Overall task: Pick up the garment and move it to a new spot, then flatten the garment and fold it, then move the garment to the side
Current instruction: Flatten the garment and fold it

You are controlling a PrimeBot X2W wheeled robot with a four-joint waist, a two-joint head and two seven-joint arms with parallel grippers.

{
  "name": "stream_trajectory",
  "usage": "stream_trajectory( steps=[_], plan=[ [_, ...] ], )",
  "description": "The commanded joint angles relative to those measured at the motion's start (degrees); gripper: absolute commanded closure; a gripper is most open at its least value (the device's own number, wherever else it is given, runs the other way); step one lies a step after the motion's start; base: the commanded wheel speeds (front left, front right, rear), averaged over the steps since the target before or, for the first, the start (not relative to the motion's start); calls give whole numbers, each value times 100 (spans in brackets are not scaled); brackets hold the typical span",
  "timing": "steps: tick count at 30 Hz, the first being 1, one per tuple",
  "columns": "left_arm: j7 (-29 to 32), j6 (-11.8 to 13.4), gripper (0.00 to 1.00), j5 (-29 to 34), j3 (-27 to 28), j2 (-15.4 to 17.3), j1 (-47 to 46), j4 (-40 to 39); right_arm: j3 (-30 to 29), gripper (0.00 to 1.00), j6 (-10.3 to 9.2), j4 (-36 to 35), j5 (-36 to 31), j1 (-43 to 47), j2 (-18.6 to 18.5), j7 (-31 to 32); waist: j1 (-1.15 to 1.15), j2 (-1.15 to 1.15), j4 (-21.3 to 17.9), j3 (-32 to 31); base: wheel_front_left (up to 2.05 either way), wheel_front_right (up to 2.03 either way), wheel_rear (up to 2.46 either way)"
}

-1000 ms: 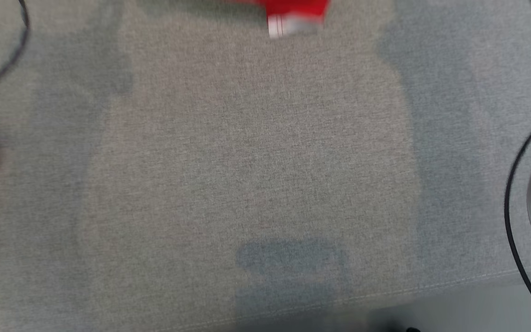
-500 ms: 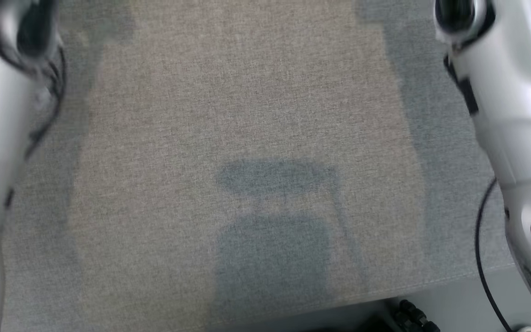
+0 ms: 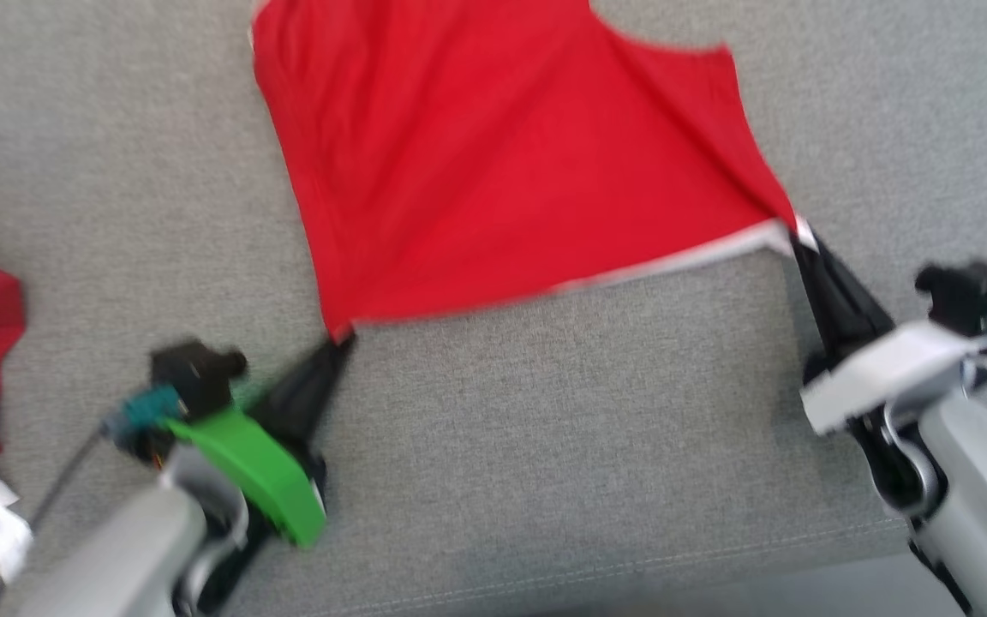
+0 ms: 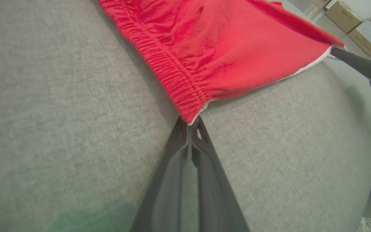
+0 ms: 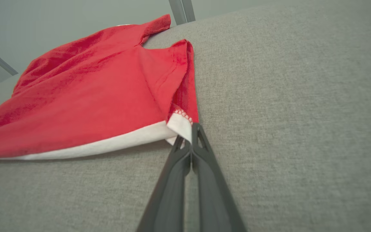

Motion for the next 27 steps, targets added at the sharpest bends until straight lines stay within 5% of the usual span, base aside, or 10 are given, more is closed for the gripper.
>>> stream_trajectory(
  steps=[1,8,14,20,27],
  plan=[
    [22,157,100,-14,-161,66,526,-135,-80,100,-5,-46,-66,467,-126,-21,0,0,206,-908,0,0,0],
    [-238,894,100,-558,-391,-68,2339,-998,-861,100,-8,-544,-87,2464,-112,-25,0,0,379,-1739,0,0,0],
    [-495,1446,100,-836,-304,-106,3296,-1949,-1594,100,-8,-1575,-200,3700,-141,136,0,0,475,-1839,0,0,0],
    [-477,1536,100,-1137,-68,-235,3224,-2279,-1868,100,-7,-2143,-450,3412,92,511,0,0,588,-1637,0,0,0],
    [-105,1497,100,-1747,496,-656,2220,-2161,-1554,100,-6,-1960,-808,1679,178,1055,0,0,877,-918,0,0,0]
  ],
)
